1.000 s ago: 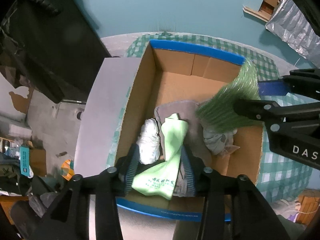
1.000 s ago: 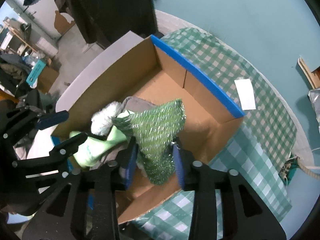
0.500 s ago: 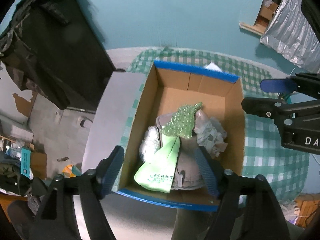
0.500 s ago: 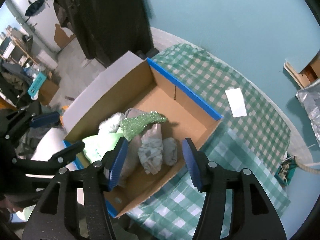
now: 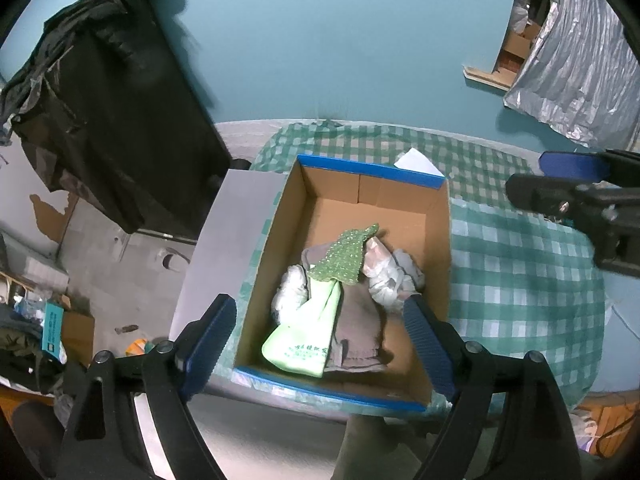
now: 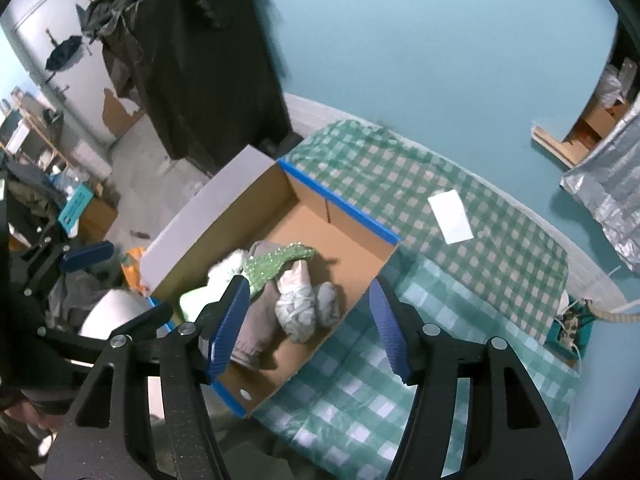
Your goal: Organize soft objects
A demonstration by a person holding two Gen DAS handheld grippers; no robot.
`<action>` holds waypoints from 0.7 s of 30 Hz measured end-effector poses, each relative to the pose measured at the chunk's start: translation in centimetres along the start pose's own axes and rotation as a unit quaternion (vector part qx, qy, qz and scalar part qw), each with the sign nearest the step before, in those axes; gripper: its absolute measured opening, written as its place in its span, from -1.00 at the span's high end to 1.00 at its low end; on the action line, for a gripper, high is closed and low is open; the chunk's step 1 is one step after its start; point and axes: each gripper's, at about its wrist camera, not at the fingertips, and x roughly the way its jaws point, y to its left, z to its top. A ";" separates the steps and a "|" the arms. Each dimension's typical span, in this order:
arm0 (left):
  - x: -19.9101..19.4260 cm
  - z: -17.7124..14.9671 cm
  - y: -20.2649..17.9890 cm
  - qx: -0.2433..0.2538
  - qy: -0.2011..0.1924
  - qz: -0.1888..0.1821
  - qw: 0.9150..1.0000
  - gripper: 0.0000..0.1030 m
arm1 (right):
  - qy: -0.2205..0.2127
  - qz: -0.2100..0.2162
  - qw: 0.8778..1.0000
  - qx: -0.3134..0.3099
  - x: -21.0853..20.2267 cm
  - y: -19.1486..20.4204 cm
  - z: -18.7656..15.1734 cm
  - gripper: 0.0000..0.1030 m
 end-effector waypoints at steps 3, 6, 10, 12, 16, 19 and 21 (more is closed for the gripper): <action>-0.8 0.0 -0.4 -0.002 -0.001 -0.005 1.000 -0.68 | -0.014 -0.007 1.000 0.007 -1.4 -0.4 -0.3 -0.22; -1.6 0.0 -0.8 0.000 -0.006 -0.003 1.000 -0.68 | -0.024 -0.010 1.000 0.017 -2.6 -0.9 -0.7 -0.23; -2.2 0.0 -1.6 0.006 -0.008 0.006 1.000 -0.68 | -0.033 -0.021 0.999 0.021 -3.8 -1.3 -1.2 -0.24; -2.5 0.0 -1.9 0.005 -0.007 0.003 1.000 -0.68 | -0.036 -0.025 0.999 0.024 -4.3 -1.6 -1.5 -0.24; -2.7 -0.3 -2.4 -0.005 0.001 -0.002 1.000 -0.68 | -0.039 -0.029 0.998 0.028 -5.2 -2.2 -2.1 -0.24; -3.1 -0.6 -3.0 -0.003 -0.003 -0.004 1.000 -0.68 | -0.039 -0.027 0.998 0.033 -5.6 -2.7 -2.7 -0.24; -3.3 -0.7 -3.4 0.002 -0.007 -0.001 1.000 -0.68 | -0.039 -0.027 0.998 0.037 -5.9 -3.0 -3.0 -0.24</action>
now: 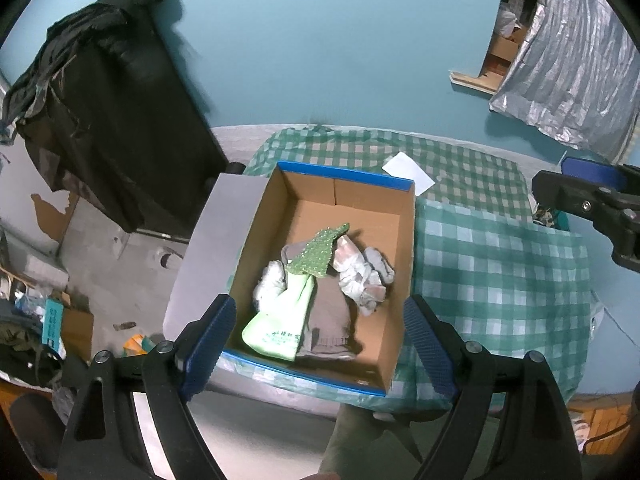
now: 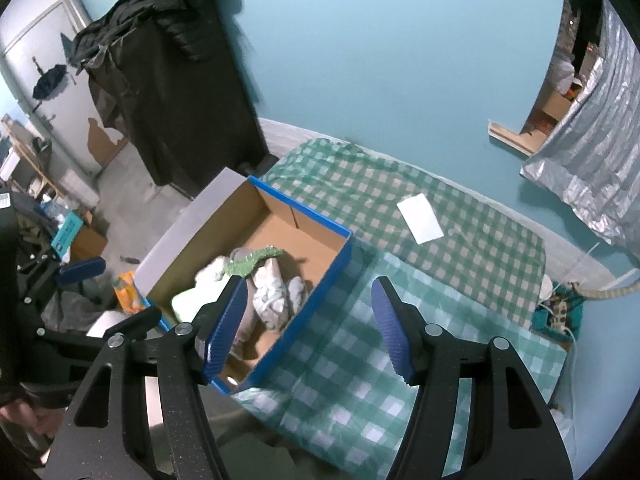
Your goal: Organize soft objects
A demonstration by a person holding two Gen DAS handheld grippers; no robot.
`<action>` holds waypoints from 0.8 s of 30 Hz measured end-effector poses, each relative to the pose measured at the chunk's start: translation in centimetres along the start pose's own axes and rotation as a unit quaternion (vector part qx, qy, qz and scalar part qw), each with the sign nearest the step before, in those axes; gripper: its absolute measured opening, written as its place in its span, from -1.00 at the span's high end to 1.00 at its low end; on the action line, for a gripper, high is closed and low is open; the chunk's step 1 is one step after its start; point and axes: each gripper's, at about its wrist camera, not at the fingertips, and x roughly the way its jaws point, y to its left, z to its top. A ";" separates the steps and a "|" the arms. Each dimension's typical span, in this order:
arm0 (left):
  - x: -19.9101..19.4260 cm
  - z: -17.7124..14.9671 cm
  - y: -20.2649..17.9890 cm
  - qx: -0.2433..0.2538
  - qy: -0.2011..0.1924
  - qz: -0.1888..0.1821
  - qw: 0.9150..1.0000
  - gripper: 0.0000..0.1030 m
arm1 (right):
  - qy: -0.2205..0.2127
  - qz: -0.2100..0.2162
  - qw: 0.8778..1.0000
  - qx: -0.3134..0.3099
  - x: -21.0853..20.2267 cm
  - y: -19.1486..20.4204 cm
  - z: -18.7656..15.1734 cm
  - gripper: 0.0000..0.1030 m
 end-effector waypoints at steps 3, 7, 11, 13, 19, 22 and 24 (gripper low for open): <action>-0.4 -0.2 -0.8 0.012 -0.005 0.007 1.000 -0.68 | 0.000 -0.010 1.000 0.005 -0.3 -0.7 -0.4 -0.24; -0.6 -0.3 -1.4 0.020 -0.007 0.007 1.000 -0.68 | -0.002 -0.015 1.000 0.010 -0.7 -1.1 -0.7 -0.24; -0.8 -0.2 -2.1 0.026 -0.007 0.010 1.000 -0.68 | -0.002 -0.014 1.000 0.011 -0.9 -1.2 -0.9 -0.24; -0.8 -0.3 -2.4 0.028 -0.008 0.011 1.000 -0.68 | -0.003 -0.015 1.000 0.012 -1.0 -1.3 -1.2 -0.24; -0.8 -0.2 -2.7 0.025 -0.007 0.010 1.000 -0.68 | -0.001 -0.011 1.000 0.014 -1.0 -1.4 -1.6 -0.24; -0.7 -0.2 -2.9 0.025 -0.006 0.010 1.000 -0.69 | 0.000 -0.011 1.000 0.013 -1.1 -1.4 -1.9 -0.24; -0.7 -0.2 -3.0 0.026 -0.005 0.011 1.000 -0.68 | 0.000 -0.012 1.000 0.013 -1.1 -1.3 -1.9 -0.24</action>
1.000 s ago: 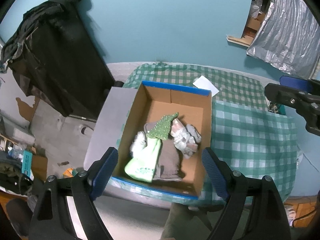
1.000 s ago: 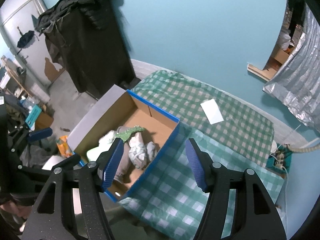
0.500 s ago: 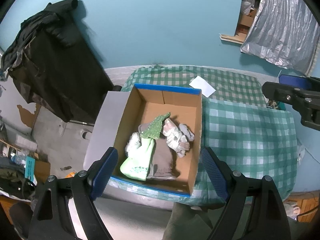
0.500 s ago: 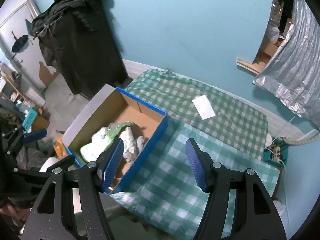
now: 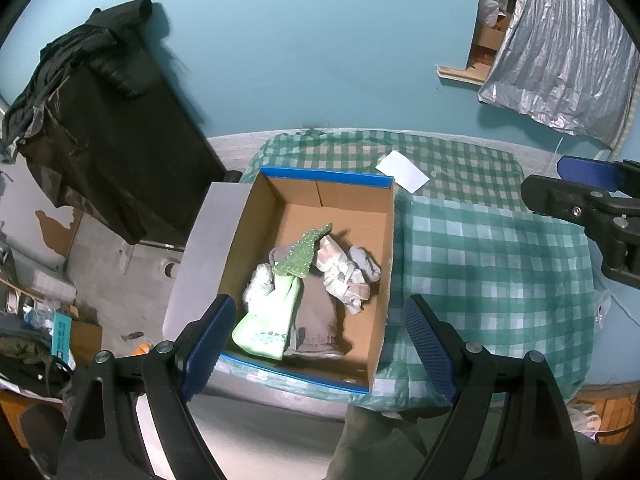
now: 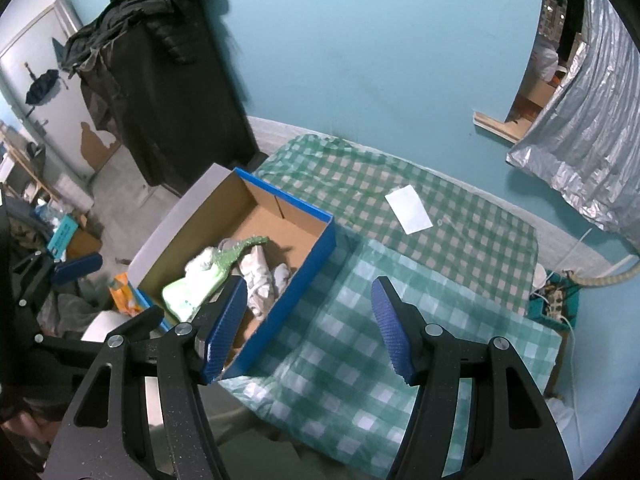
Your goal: Organize soft objects
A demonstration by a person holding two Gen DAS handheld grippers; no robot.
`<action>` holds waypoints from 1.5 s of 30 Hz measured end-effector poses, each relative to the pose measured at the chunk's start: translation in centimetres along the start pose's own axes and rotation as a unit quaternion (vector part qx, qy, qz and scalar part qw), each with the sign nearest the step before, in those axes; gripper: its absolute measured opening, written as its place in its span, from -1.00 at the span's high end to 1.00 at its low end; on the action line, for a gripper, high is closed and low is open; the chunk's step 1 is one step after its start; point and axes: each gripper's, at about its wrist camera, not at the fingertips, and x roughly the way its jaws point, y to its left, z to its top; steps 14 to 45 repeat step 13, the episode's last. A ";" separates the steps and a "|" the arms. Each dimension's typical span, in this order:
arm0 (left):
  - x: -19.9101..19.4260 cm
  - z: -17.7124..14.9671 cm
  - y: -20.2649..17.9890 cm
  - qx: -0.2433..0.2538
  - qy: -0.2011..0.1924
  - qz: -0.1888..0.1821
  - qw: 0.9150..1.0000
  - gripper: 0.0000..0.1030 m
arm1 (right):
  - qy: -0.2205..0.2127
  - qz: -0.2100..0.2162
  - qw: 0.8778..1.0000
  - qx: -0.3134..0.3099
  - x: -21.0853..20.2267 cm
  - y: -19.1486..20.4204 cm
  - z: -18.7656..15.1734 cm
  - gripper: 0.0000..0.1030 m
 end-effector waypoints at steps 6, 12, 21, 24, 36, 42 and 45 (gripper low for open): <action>0.0 0.0 -0.3 0.001 0.001 0.000 1.000 -0.68 | 0.000 0.000 1.000 0.001 0.0 0.0 0.0 -0.24; 0.0 -0.1 -0.9 0.000 0.001 0.004 1.000 -0.68 | 0.001 0.002 1.000 -0.001 -0.1 0.0 -0.3 -0.24; 0.1 -0.2 -1.0 -0.001 0.002 0.005 1.000 -0.68 | 0.002 0.003 1.000 -0.002 -0.1 0.1 -0.3 -0.24; 0.1 -0.2 -1.0 -0.001 0.002 0.005 1.000 -0.68 | 0.002 0.003 1.000 -0.002 -0.1 0.1 -0.3 -0.24; 0.1 -0.2 -1.0 -0.001 0.002 0.005 1.000 -0.68 | 0.002 0.003 1.000 -0.002 -0.1 0.1 -0.3 -0.24; 0.1 -0.2 -1.0 -0.001 0.002 0.005 1.000 -0.68 | 0.002 0.003 1.000 -0.002 -0.1 0.1 -0.3 -0.24; 0.1 -0.2 -1.0 -0.001 0.002 0.005 1.000 -0.68 | 0.002 0.003 1.000 -0.002 -0.1 0.1 -0.3 -0.24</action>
